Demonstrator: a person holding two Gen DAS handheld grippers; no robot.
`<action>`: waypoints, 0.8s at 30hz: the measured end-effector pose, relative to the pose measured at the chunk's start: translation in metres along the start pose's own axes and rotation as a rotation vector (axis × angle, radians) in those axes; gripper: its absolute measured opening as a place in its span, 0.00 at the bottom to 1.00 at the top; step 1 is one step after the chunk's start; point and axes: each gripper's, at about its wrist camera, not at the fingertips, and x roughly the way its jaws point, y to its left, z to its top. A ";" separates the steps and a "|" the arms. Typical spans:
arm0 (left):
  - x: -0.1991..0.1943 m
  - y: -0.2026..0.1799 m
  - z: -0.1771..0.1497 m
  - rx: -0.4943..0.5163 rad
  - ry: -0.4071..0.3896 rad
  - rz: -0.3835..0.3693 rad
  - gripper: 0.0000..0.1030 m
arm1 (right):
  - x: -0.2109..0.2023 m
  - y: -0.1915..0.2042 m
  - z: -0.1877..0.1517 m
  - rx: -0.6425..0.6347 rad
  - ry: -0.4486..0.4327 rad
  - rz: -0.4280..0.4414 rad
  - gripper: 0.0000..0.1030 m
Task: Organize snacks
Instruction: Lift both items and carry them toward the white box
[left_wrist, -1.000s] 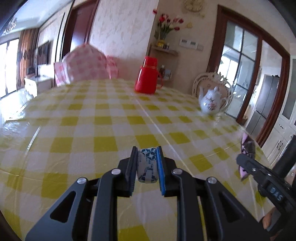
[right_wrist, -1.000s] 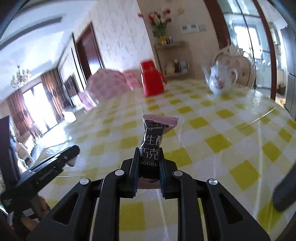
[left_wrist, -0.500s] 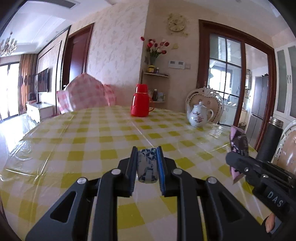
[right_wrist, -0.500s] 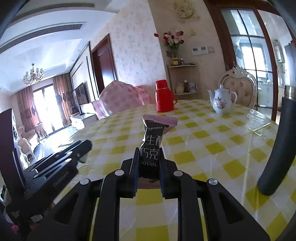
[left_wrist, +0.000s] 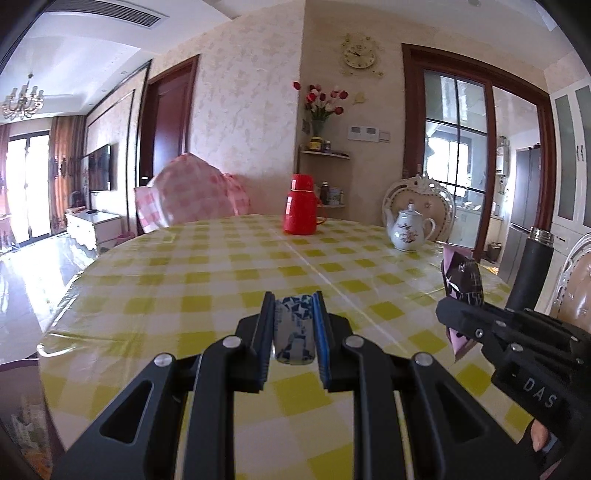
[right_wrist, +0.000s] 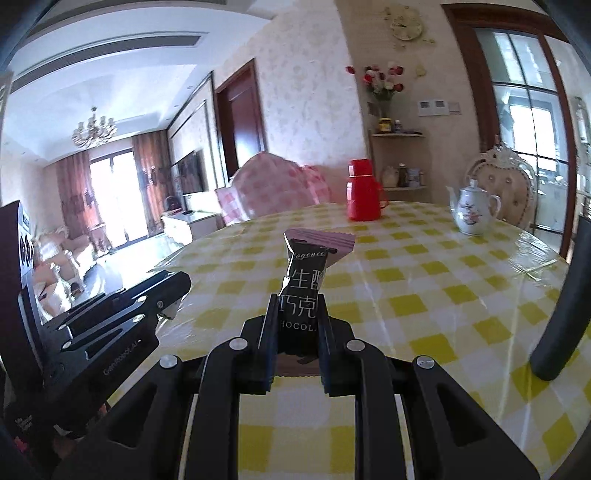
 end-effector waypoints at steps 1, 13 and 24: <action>-0.004 0.005 -0.001 -0.002 0.001 0.009 0.20 | 0.001 0.006 0.000 -0.007 0.005 0.013 0.18; -0.043 0.103 -0.023 -0.067 0.079 0.171 0.20 | 0.027 0.101 -0.018 -0.102 0.120 0.196 0.18; -0.090 0.211 -0.025 -0.128 0.205 0.395 0.20 | 0.053 0.242 -0.028 -0.269 0.271 0.467 0.18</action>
